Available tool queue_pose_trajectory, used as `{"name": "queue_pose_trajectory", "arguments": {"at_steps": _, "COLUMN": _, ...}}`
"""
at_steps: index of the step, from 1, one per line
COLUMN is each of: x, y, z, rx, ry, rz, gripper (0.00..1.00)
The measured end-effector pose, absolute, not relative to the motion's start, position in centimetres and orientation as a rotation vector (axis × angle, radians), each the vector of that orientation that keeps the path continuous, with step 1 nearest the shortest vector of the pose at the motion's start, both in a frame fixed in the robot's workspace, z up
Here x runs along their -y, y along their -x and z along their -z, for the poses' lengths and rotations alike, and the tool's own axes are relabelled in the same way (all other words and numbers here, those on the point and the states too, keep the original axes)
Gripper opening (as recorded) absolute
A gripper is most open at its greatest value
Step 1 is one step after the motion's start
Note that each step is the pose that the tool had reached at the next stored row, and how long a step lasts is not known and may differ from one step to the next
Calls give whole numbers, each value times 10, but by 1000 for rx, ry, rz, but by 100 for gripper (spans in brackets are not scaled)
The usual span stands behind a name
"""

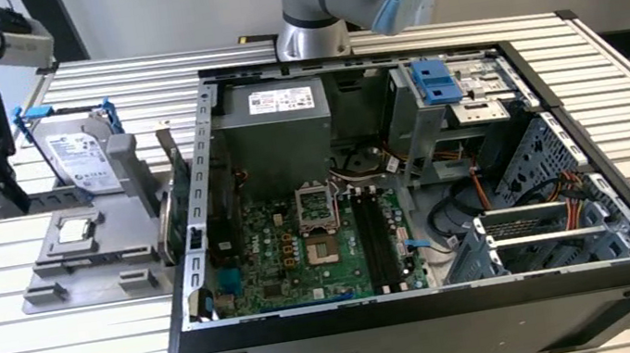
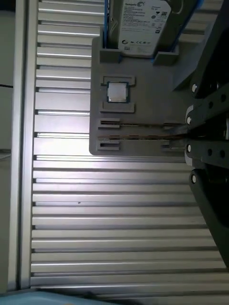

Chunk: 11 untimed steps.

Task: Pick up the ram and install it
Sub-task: 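Pick up the ram and move it above insertion slot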

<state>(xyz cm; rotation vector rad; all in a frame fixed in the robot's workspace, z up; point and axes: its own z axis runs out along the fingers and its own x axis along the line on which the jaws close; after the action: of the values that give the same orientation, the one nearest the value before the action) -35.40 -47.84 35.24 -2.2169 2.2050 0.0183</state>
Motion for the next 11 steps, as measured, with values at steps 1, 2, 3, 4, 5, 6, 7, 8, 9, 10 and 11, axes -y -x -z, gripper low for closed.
{"name": "queue_pose_trajectory", "arguments": {"at_steps": 1, "x": 478, "y": 354, "z": -355, "rx": -2205, "ry": 2217, "rz": -18, "gripper": 0}}
{"name": "queue_pose_trajectory", "arguments": {"at_steps": 2, "x": 478, "y": 354, "z": -357, "rx": -2205, "ry": 2217, "rz": -18, "gripper": 0}}
{"name": "queue_pose_trajectory", "arguments": {"at_steps": 3, "x": 478, "y": 354, "z": -360, "rx": -2205, "ry": 2217, "rz": -18, "gripper": 0}}
{"name": "queue_pose_trajectory", "arguments": {"at_steps": 4, "x": 478, "y": 354, "z": -362, "rx": -2205, "ry": 2217, "rz": -18, "gripper": 0}}
{"name": "queue_pose_trajectory", "arguments": {"at_steps": 5, "x": 478, "y": 354, "z": -364, "rx": -2205, "ry": 2217, "rz": -18, "gripper": 0}}
{"name": "queue_pose_trajectory", "arguments": {"at_steps": 6, "x": 478, "y": 354, "z": -366, "rx": -2205, "ry": 2217, "rz": -18, "gripper": 0}}
{"name": "queue_pose_trajectory", "arguments": {"at_steps": 7, "x": 478, "y": 354, "z": -368, "rx": -2205, "ry": 2217, "rz": -18, "gripper": 0}}
{"name": "queue_pose_trajectory", "arguments": {"at_steps": 8, "x": 478, "y": 354, "z": -371, "rx": -2205, "ry": 2217, "rz": -18, "gripper": 0}}
{"name": "queue_pose_trajectory", "arguments": {"at_steps": 9, "x": 478, "y": 354, "z": -373, "rx": -2205, "ry": 2217, "rz": -18, "gripper": 0}}
{"name": "queue_pose_trajectory", "arguments": {"at_steps": 10, "x": 478, "y": 354, "z": -375, "rx": -2205, "ry": 2217, "rz": -18, "gripper": 0}}
{"name": "queue_pose_trajectory", "arguments": {"at_steps": 11, "x": 478, "y": 354, "z": -377, "rx": -2205, "ry": 2217, "rz": -18, "gripper": 0}}
